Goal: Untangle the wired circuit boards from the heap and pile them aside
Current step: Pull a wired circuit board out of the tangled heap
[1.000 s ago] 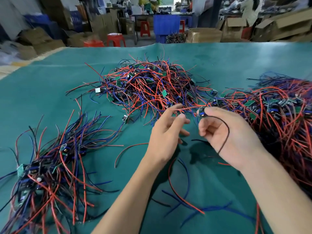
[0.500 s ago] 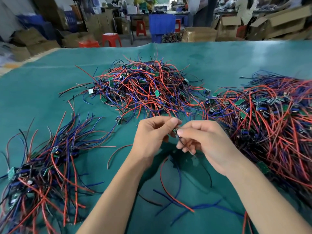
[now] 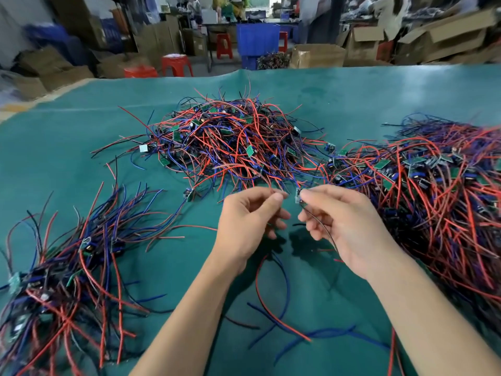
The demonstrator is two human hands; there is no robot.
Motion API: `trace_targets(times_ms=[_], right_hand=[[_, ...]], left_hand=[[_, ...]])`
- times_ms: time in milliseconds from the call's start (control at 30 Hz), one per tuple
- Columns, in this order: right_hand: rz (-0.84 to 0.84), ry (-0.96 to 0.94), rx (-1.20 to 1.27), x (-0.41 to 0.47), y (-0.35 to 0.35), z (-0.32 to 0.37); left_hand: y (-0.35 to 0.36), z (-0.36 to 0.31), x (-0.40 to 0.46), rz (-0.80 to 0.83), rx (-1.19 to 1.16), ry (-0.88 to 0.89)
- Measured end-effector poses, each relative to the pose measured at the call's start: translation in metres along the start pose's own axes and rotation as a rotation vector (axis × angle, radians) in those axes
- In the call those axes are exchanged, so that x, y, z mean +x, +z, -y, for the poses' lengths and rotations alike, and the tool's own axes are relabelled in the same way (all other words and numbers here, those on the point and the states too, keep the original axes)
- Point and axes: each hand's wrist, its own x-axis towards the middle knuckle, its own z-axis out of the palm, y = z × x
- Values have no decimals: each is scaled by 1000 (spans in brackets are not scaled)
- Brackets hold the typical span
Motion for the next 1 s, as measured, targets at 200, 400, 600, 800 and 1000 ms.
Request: trace_targets(times_ms=[200, 400, 600, 800, 1000], right_hand=[[-94, -106, -199, 1, 6, -11], [27, -140, -285, -1, 4, -9], [-96, -236, -547, -3, 4, -11], [80, -218, -692, -7, 6, -8], [262, -171, -669, -13, -1, 9]], left_hand=[[3, -1, -6, 171, 29, -36], [5, 1, -4, 89, 36, -53], [6, 2, -5, 156, 166, 28], [1, 4, -2, 106, 14, -16], [0, 5, 2, 55, -115, -57]])
